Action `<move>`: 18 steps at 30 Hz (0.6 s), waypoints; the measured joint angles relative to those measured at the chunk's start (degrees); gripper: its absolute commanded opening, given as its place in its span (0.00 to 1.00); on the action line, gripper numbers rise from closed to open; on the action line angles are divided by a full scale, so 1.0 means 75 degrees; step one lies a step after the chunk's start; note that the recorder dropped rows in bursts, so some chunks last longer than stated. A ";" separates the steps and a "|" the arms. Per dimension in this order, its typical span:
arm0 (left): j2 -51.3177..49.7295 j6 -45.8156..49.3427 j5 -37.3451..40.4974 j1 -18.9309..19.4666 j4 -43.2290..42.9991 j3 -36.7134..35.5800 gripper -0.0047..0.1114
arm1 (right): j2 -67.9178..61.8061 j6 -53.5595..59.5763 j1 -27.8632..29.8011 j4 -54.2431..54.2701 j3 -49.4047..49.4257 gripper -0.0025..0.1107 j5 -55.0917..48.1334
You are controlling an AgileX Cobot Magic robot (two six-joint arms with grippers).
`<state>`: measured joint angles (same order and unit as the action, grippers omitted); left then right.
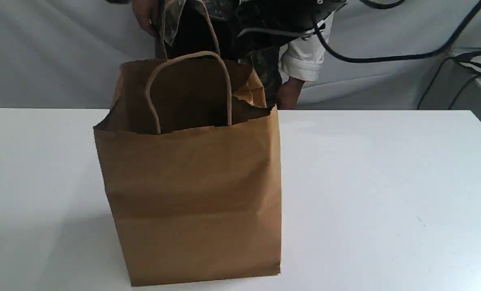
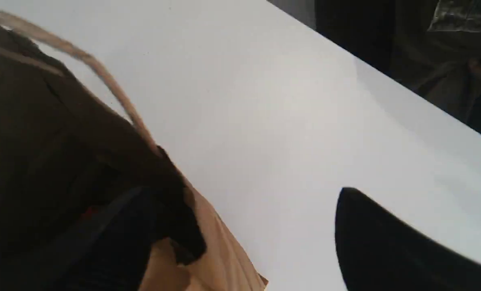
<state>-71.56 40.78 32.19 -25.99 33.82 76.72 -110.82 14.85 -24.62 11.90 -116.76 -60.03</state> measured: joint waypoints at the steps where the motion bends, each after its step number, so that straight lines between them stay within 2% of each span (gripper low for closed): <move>1: 0.0045 0.0000 0.0000 0.0000 0.0000 0.0000 0.56 | 0.0080 0.0000 0.0000 -0.0024 0.0000 0.57 -0.0073; 18: 0.2303 -0.0005 0.0294 0.0000 -0.0566 -0.0113 0.56 | 0.1960 -0.0970 0.0000 -0.1541 -0.0013 0.56 -0.0665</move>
<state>-54.29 40.74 34.39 -25.99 29.57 75.87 -96.12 7.57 -24.62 0.34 -116.86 -65.01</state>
